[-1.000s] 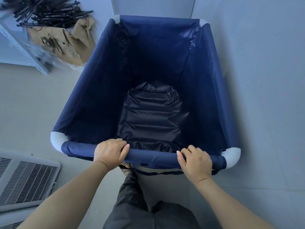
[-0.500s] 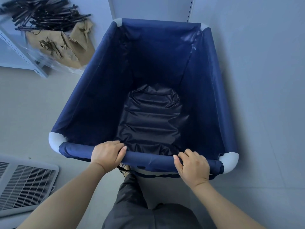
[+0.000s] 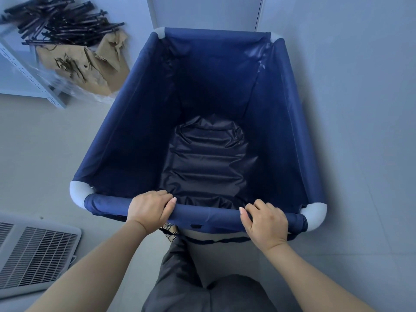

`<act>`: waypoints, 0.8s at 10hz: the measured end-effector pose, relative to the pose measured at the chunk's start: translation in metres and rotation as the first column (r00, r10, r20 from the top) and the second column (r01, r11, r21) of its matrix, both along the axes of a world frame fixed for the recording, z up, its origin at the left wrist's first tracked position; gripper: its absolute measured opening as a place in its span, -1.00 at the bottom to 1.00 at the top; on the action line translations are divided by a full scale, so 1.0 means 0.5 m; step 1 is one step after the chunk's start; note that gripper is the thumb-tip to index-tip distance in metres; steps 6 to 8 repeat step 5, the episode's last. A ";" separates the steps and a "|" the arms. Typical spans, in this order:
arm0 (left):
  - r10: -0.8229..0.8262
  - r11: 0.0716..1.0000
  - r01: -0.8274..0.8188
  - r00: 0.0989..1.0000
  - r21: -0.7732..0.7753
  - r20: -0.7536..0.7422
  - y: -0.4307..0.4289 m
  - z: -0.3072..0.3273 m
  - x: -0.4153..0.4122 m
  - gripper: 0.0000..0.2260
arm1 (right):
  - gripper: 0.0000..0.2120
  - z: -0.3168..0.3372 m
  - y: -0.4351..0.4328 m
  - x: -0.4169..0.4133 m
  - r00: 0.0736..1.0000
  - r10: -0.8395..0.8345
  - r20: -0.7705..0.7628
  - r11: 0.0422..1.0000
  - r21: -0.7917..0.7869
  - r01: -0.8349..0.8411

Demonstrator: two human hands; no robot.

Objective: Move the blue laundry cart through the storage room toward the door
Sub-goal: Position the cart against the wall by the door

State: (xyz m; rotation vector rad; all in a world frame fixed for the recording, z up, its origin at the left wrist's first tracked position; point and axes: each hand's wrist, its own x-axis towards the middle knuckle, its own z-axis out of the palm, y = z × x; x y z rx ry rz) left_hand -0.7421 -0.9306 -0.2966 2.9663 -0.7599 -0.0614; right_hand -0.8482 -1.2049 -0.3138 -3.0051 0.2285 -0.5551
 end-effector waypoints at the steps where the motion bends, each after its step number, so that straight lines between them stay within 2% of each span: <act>1: -0.028 0.999 0.029 0.998 0.019 -0.049 -0.002 0.007 0.003 -0.43 | -0.57 0.008 0.002 0.000 0.999 -0.003 -0.042 1.000 0.013 0.004; 3: -0.066 0.997 0.073 0.987 0.039 -0.147 -0.002 0.027 0.008 -0.70 | -0.62 0.031 0.002 -0.005 0.969 0.001 -0.245 0.994 0.103 0.025; 4: -0.032 0.999 0.034 0.985 0.009 -0.170 0.004 0.046 0.002 -0.71 | -0.71 0.046 -0.003 -0.008 0.953 0.014 -0.302 0.972 0.229 0.058; 5: -0.027 0.998 0.016 0.986 -0.067 -0.164 0.009 0.071 0.000 -0.72 | -0.72 0.074 0.007 -0.002 0.969 -0.007 -0.248 0.956 0.282 0.079; 8: -0.027 0.998 0.016 0.986 -0.067 -0.164 0.009 0.071 0.000 -0.72 | -0.72 0.074 0.007 -0.002 0.969 -0.007 -0.248 0.956 0.282 0.079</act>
